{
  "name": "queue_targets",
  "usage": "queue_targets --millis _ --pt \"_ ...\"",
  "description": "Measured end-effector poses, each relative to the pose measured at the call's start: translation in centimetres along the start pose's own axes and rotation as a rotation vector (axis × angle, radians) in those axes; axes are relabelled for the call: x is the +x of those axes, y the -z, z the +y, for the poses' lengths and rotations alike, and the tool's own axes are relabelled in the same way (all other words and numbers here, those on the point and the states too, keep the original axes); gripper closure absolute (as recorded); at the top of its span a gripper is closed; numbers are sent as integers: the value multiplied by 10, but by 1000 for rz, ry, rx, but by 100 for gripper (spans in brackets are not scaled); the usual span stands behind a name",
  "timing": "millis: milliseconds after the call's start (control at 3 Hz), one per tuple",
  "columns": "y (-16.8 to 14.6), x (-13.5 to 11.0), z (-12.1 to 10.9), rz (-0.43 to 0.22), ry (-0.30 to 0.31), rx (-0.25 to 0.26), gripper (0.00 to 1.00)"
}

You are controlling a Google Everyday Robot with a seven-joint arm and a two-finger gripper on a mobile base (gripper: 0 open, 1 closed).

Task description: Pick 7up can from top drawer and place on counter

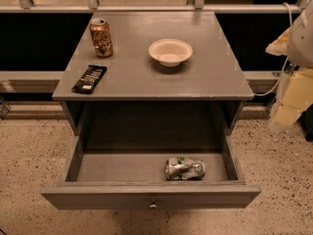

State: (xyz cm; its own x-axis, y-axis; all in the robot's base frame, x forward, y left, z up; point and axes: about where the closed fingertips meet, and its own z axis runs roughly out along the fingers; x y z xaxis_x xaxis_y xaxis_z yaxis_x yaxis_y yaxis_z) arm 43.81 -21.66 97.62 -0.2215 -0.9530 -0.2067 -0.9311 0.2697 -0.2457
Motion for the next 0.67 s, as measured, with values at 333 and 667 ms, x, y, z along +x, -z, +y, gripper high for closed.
queue_targets --millis 333,667 --pt "0 0 0 0 0 0 0" --pt "-28 -7 -3 -20 5 -1 0"
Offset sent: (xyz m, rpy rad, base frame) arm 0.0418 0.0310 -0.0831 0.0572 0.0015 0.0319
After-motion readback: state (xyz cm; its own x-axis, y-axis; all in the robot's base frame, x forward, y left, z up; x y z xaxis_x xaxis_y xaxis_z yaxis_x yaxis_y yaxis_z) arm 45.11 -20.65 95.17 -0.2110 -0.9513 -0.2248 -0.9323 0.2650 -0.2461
